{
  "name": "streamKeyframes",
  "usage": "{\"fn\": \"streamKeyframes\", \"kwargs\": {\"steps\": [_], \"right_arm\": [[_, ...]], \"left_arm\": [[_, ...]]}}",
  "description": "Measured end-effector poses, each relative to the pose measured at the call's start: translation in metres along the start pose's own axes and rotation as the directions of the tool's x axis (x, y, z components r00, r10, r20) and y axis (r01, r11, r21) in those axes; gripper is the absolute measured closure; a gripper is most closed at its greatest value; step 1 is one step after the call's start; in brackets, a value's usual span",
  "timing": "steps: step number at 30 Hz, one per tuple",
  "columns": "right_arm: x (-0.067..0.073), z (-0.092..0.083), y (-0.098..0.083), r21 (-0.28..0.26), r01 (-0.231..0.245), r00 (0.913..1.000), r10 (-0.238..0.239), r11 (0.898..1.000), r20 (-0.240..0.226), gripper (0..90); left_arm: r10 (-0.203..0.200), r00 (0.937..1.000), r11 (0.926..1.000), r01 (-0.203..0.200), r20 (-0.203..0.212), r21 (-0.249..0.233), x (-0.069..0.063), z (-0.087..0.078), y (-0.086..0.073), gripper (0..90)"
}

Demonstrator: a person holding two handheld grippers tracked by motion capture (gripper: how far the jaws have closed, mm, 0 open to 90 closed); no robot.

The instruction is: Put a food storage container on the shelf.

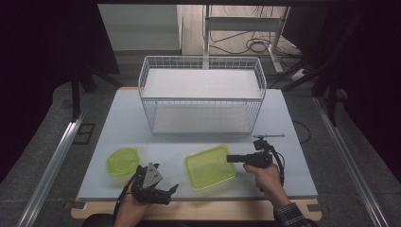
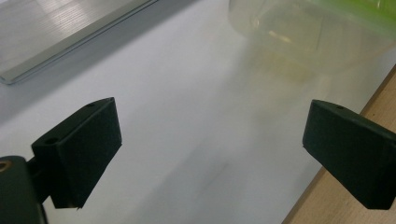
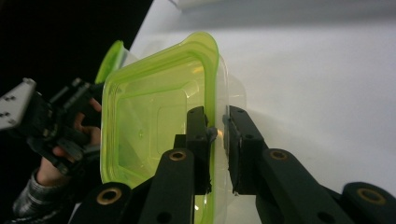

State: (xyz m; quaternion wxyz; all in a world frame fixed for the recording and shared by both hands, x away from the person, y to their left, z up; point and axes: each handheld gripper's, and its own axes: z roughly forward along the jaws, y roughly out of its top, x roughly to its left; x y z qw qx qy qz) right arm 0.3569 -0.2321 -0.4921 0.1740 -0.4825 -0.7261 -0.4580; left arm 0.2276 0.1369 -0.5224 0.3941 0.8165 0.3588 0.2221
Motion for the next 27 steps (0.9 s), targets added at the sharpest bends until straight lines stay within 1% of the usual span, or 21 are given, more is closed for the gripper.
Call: {"fn": "streamKeyframes", "kwargs": {"steps": [10,13,20,27], "right_arm": [[0.01,-0.017,0.017,-0.062,0.011,0.9998,-0.012,0.998,-0.014,79.5],[0.016,-0.022,0.025,-0.08,0.018,0.9996,-0.02,0.997,-0.022,79.5],[0.028,-0.03,0.044,-0.108,0.041,0.999,-0.043,0.993,-0.012,79.5],[0.04,-0.035,0.062,-0.129,0.04,0.9988,-0.043,0.991,-0.021,79.5]], "left_arm": [[0.001,1.0,1.0,-0.001,0.002,-0.003,0.0,0.0,0.0,4.4],[0.0,1.0,1.0,0.0,0.005,-0.004,0.0,0.0,0.0,4.3],[0.006,0.9999,1.0,-0.006,0.012,0.007,-0.001,0.002,-0.001,3.9],[0.008,0.9998,0.9999,-0.008,0.02,0.012,-0.002,0.003,-0.001,3.8]]}}
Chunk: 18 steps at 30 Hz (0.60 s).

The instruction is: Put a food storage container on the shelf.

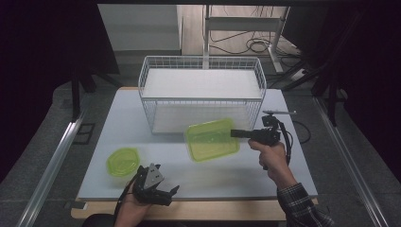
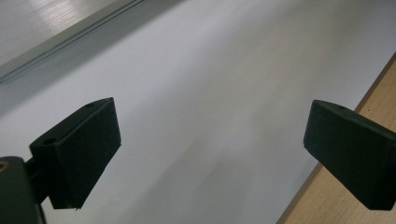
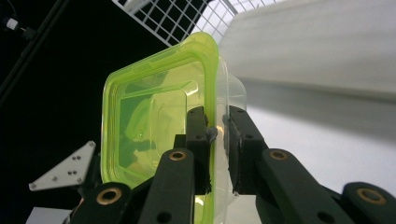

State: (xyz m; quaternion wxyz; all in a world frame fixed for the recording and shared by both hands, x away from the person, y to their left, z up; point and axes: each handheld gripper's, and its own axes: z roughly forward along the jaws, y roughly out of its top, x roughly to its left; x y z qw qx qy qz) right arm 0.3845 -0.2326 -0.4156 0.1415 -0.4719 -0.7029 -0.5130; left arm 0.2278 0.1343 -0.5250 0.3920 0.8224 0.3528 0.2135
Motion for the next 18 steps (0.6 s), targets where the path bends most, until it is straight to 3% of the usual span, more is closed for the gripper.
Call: {"fn": "streamKeyframes", "kwargs": {"steps": [18], "right_arm": [[0.029,-0.007,0.046,-0.078,0.026,0.9996,-0.026,0.997,0.006,79.5]], "left_arm": [[0.007,1.0,1.0,-0.007,0.006,0.004,-0.001,0.001,0.0,3.8]]}}
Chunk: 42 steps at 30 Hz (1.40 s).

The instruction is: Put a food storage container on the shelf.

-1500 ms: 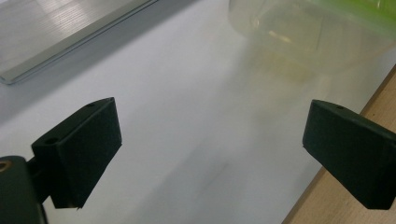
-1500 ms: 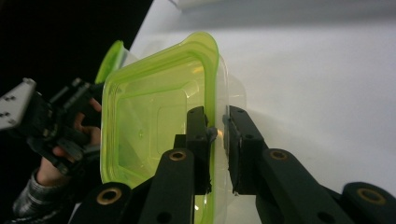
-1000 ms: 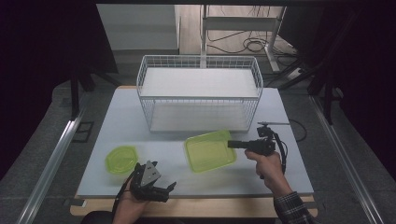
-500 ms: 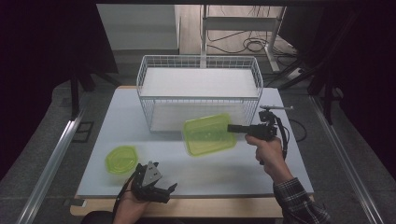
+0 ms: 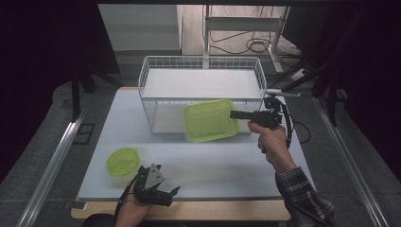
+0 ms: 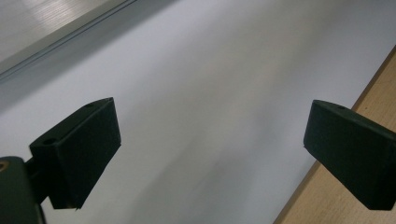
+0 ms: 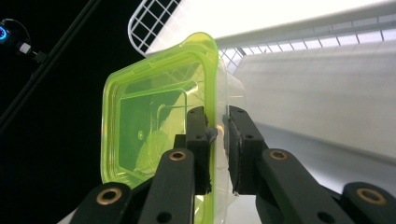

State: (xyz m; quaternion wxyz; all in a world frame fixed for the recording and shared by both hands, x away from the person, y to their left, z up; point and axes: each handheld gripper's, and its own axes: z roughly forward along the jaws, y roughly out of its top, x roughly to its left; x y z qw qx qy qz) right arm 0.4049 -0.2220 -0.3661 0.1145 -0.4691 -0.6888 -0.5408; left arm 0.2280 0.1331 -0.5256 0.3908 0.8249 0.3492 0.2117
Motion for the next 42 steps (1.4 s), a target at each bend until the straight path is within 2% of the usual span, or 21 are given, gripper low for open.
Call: {"fn": "streamKeyframes", "kwargs": {"steps": [10,15,19,26,35,42], "right_arm": [[0.01,0.003,0.026,-0.042,0.01,0.9996,-0.009,0.999,0.027,79.5],[0.017,0.008,0.042,-0.063,0.02,0.9984,-0.017,0.998,0.055,79.5],[0.02,0.011,0.052,-0.075,0.017,0.998,-0.013,0.997,0.062,79.5],[0.022,0.017,0.067,-0.092,0.017,0.9955,-0.008,0.996,0.094,79.5],[0.023,0.028,0.088,-0.133,0.001,0.9903,0.017,0.991,0.138,79.5],[0.021,0.035,0.098,-0.14,0.01,0.9841,0.015,0.99,0.177,79.4]], "left_arm": [[-0.009,0.9998,0.9999,0.009,0.018,-0.014,0.0,0.0,0.0,3.6],[-0.037,0.9987,0.9987,0.038,0.037,-0.033,0.003,-0.001,0.0,3.5],[-0.073,0.995,0.9956,0.077,0.068,-0.054,0.005,-0.003,0.0,2.9],[-0.103,0.9905,0.9918,0.109,0.092,-0.067,0.008,-0.004,-0.001,2.8],[-0.094,0.991,0.9923,0.101,0.096,-0.072,0.009,-0.004,-0.001,3.0],[-0.09,0.9909,0.9926,0.097,0.1,-0.073,0.009,-0.003,-0.001,3.0]]}}
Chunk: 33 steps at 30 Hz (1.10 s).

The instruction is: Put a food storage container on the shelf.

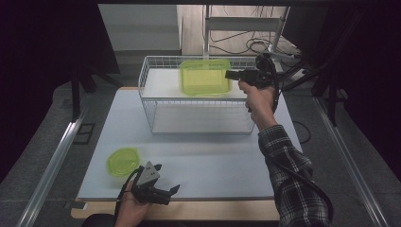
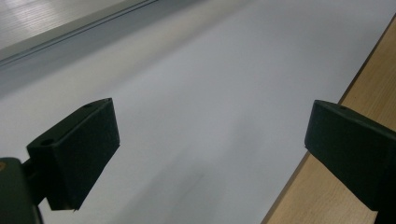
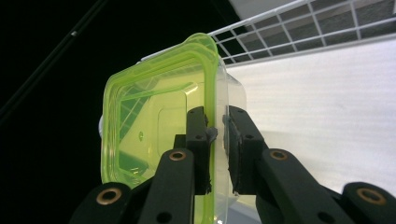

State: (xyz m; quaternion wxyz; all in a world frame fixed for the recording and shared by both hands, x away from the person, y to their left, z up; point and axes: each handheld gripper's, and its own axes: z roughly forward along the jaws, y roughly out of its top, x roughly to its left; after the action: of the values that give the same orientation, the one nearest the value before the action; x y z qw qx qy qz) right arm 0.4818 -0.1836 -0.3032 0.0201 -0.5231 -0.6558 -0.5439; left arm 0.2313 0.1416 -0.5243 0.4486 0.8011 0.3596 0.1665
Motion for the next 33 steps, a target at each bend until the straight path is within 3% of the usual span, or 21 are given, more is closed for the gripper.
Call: {"fn": "streamKeyframes", "kwargs": {"steps": [18,23,26,30,33], "right_arm": [[-0.01,0.017,0.005,-0.003,-0.028,0.998,0.028,1.0,0.056,78.5],[-0.01,0.021,0.005,0.008,0.032,0.993,-0.033,0.999,0.114,74.1],[-0.01,0.022,0.006,0.015,0.043,0.9911,-0.045,0.999,0.125,72.9],[-0.009,0.027,0.009,0.031,0.089,0.9802,-0.093,0.996,0.175,70.0],[-0.01,0.029,0.009,0.035,0.091,0.9805,-0.096,0.995,0.172,69.2]], "left_arm": [[0.016,0.9998,0.9998,-0.016,0.014,0.006,-0.001,0.001,0.0,2.9],[0.02,0.9994,0.9998,-0.02,0.027,-0.002,-0.002,0.001,0.0,2.8],[0.025,0.9991,0.9997,-0.025,0.034,-0.003,-0.003,0.001,0.0,2.8],[0.03,0.9988,0.9996,-0.03,0.038,-0.002,-0.004,0.002,0.001,2.6],[0.03,0.9988,0.9996,-0.029,0.039,-0.004,-0.004,0.002,0.001,2.5]]}}
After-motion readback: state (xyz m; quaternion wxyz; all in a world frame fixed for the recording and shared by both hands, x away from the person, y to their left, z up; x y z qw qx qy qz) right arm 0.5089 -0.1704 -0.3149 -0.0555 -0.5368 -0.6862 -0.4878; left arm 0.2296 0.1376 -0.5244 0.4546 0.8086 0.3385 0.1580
